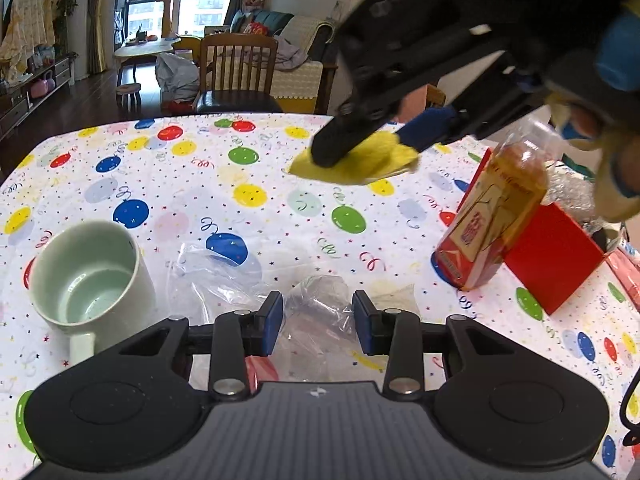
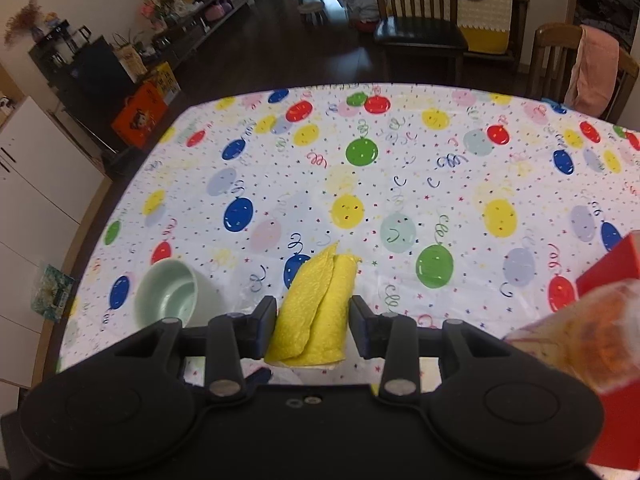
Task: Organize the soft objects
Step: 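Grasp the clear plastic bag with the left tool while the right tool lifts the yellow cloth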
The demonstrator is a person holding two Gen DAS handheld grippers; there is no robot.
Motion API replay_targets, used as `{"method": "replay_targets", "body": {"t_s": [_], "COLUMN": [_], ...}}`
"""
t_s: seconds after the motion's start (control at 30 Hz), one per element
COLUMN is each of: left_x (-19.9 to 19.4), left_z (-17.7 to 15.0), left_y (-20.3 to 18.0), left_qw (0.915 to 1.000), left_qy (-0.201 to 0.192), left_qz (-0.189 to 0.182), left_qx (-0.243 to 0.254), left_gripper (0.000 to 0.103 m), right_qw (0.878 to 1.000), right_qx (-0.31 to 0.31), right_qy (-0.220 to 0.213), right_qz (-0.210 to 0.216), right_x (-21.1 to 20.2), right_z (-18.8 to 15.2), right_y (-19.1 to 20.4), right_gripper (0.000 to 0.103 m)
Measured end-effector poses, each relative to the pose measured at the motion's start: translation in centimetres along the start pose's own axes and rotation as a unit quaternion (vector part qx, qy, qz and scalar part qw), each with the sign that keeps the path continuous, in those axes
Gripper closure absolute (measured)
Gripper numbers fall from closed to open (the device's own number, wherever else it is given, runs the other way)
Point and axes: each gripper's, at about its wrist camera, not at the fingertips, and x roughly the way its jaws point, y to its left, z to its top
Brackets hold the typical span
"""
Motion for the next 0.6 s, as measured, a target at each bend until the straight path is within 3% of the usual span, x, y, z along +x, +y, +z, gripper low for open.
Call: {"method": "replay_targets", "body": {"t_s": [0.37,0.6], "left_x": [-3.6,-6.1], "left_z": [1.1,3.3], "left_y": [-1.7,-2.6], "left_qw": [0.9995,0.9985], "left_qy": [-0.025,-0.045], "left_qz": [-0.013,-0.028], "left_qx": [0.012,0.011], "left_gripper": [0.066,0.066], "right_qw": [0.999,0.998], "right_qx": [-0.009,-0.004], "right_qy": [-0.038,-0.065], "right_qz": [0.03,0.027], "right_x": [-8.2,-12.6], "right_z": [-2.5,-3.9], "right_y": [-1.3,-3.6], "right_gripper": [0.065,0.065]}}
